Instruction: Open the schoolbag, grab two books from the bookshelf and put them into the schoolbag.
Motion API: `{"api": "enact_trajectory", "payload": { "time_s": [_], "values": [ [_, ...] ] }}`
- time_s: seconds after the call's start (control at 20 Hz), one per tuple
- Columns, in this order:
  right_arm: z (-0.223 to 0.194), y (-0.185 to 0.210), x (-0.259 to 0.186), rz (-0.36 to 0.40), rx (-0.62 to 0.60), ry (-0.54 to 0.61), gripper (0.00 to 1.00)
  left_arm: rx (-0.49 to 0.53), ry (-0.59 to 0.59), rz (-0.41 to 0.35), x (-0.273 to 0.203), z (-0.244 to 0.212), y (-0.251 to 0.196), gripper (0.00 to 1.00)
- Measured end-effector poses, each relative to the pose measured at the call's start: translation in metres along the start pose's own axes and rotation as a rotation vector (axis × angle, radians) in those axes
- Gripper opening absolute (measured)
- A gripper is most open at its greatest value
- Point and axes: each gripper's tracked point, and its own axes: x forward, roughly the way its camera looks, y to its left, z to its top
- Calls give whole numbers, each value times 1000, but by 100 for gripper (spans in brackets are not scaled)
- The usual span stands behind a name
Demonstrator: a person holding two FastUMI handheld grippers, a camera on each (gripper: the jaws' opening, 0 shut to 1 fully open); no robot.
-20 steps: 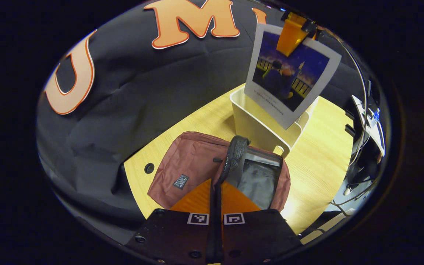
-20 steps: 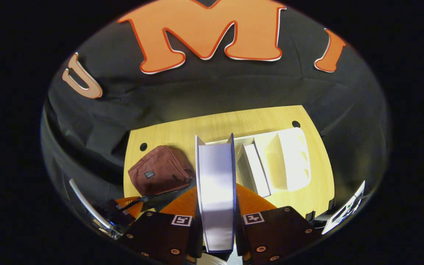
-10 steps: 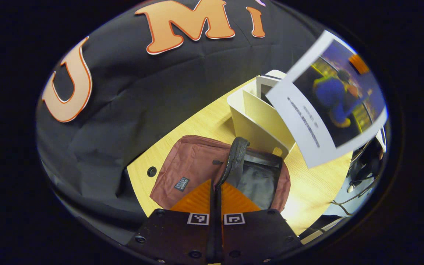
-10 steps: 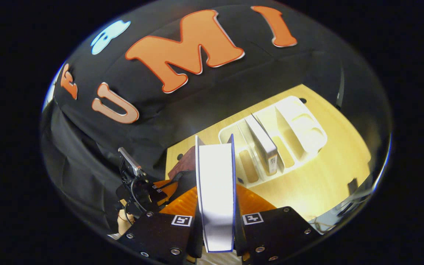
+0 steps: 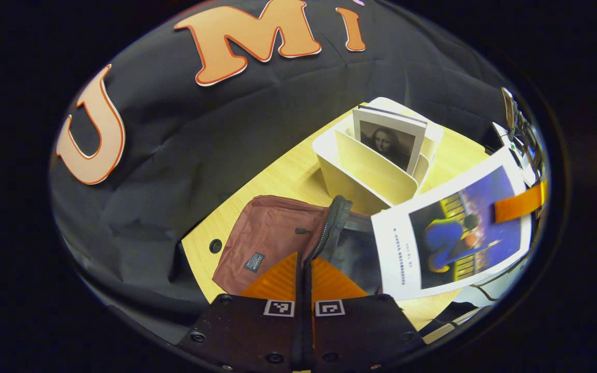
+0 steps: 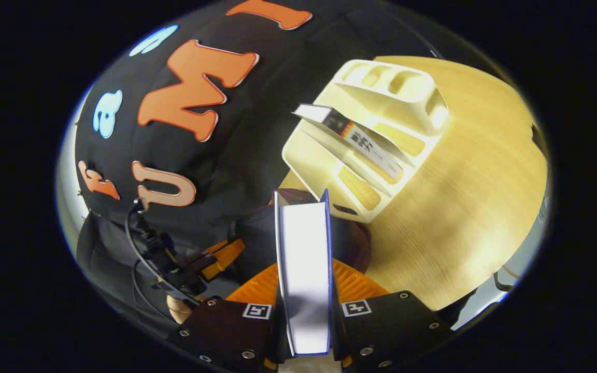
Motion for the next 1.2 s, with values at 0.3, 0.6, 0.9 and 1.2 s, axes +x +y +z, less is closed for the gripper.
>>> {"api": "enact_trajectory", "payload": {
  "time_s": [0.3, 0.6, 0.9, 1.2],
  "values": [
    [-27, -12, 86, 61, 183, 14, 35, 12, -13, -10, -11, 3, -9, 1],
    [-38, 7, 149, 94, 196, 13, 34, 43, -21, -29, -11, 4, -24, 1],
    [-26, 24, 199, 119, 228, -58, 34, 70, -22, -34, -8, 3, -29, 1],
    [-46, 21, 215, 47, 246, -32, 36, 106, -17, -14, -1, -1, -29, 1]
  ]
}}
